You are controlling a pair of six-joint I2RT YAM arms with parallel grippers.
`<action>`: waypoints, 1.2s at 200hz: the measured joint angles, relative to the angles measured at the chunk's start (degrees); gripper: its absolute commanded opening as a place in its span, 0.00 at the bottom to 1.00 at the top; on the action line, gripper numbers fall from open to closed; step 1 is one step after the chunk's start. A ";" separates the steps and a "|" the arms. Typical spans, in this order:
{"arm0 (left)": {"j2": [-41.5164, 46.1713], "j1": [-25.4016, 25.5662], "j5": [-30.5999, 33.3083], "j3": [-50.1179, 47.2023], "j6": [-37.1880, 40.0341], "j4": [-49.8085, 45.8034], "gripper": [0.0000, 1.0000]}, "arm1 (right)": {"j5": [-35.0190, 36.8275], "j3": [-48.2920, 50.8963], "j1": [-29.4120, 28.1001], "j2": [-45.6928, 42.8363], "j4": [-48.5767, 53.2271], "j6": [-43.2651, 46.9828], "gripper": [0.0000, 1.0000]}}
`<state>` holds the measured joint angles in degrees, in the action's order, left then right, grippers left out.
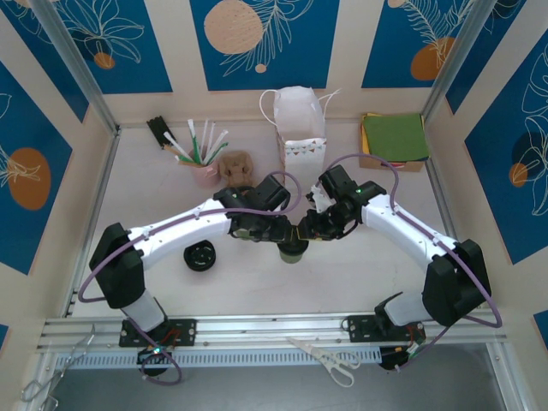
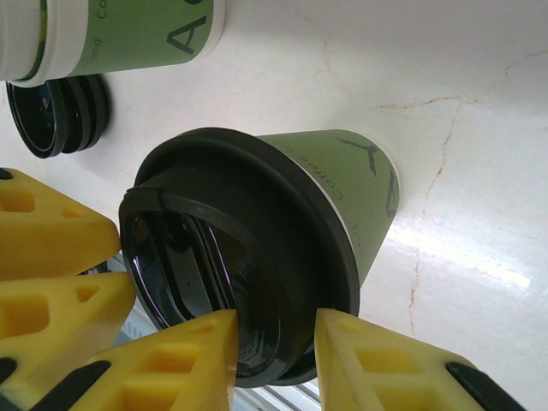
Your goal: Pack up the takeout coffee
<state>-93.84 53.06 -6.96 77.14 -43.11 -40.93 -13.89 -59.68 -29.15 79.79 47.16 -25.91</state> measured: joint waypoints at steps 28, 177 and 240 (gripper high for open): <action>0.00 -0.07 -0.02 -0.74 -0.04 0.72 0.26 | 0.20 0.24 0.00 0.00 -0.17 0.02 0.28; 1.16 -0.35 -1.38 -5.66 -1.64 5.73 0.26 | 0.39 0.68 -0.31 0.28 -0.90 -0.07 0.27; 1.42 -0.44 -1.46 -5.18 -1.84 5.03 0.29 | 0.46 0.44 -0.44 0.26 -0.76 -0.04 0.28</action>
<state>-92.42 52.62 -8.43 71.96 -44.95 -35.90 -13.43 -59.24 -29.58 80.05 46.39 -25.96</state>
